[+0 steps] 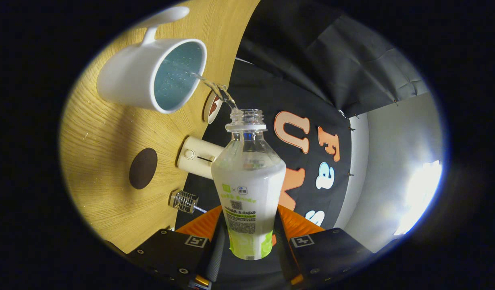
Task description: Take the bottle from table, then pour the juice into the cup, finally place the bottle on the coaster
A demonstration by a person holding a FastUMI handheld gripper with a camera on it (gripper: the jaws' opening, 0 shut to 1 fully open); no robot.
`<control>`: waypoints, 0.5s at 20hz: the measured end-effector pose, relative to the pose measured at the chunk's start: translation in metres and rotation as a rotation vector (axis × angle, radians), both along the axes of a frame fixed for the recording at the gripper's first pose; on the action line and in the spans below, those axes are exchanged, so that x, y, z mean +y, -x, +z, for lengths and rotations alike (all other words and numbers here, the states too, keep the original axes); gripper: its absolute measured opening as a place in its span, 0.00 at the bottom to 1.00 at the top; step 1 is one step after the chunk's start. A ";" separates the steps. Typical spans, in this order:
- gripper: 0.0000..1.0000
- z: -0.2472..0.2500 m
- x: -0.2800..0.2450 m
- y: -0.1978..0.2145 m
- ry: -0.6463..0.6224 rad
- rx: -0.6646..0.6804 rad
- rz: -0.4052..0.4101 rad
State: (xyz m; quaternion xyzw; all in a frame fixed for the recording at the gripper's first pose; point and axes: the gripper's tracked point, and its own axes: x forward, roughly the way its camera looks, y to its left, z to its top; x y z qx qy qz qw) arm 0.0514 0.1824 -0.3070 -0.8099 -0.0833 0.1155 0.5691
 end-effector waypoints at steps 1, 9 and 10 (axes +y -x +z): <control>0.60 0.001 -0.001 -0.001 0.002 -0.004 -0.002; 0.60 0.002 0.004 0.001 0.054 -0.017 0.036; 0.60 0.003 0.004 0.001 0.064 -0.018 0.043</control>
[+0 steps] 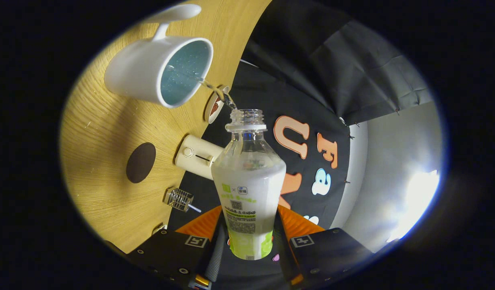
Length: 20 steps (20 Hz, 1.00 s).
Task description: Take the bottle from table, then pour the juice into the cup, finally place the bottle on the coaster
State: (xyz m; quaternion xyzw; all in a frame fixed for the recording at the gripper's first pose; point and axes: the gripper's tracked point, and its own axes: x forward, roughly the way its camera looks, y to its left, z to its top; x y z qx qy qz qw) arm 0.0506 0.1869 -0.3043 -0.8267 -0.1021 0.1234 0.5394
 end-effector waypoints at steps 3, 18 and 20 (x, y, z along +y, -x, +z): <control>0.60 0.002 0.000 0.000 0.020 -0.011 0.018; 0.60 0.012 0.016 -0.005 0.096 -0.037 0.097; 0.60 0.013 0.017 -0.005 0.106 -0.041 0.104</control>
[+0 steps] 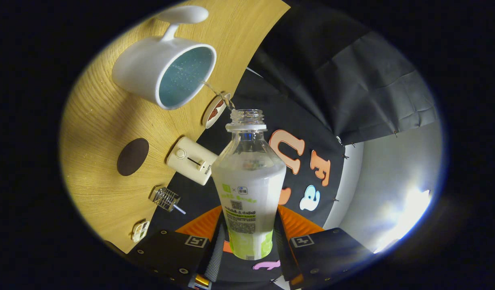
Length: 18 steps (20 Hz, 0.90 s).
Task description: Take the bottle from table, then pour the juice into the cup, finally place the bottle on the coaster
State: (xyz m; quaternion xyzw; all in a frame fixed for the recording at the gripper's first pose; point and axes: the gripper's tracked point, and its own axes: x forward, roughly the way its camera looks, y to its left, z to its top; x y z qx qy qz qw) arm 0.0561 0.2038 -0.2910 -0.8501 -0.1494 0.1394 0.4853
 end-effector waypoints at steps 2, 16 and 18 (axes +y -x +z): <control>0.60 0.000 0.001 -0.001 0.012 -0.004 0.008; 0.60 0.002 0.010 0.003 0.091 -0.031 0.084; 0.60 0.003 0.011 0.005 0.103 -0.032 0.089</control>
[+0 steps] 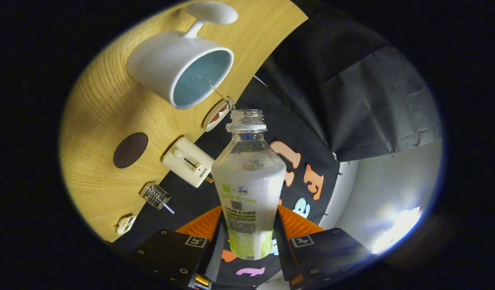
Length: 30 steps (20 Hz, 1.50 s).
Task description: Take the bottle from table, then pour the juice into the cup, finally place the bottle on the coaster
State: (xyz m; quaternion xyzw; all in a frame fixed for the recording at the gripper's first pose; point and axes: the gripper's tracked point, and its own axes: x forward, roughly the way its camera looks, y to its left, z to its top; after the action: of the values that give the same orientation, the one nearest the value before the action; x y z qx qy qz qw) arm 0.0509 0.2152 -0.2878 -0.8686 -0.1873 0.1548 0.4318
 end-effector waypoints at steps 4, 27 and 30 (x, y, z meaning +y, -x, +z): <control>0.60 -0.006 0.003 0.003 0.021 0.014 0.015; 0.60 -0.044 -0.004 0.013 -0.105 0.150 -0.079; 0.60 -0.059 -0.011 0.018 -0.225 0.236 -0.155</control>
State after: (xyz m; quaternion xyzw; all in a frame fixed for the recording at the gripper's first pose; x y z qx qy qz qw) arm 0.0328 0.2047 -0.3469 -0.8025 -0.0837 0.2001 0.5558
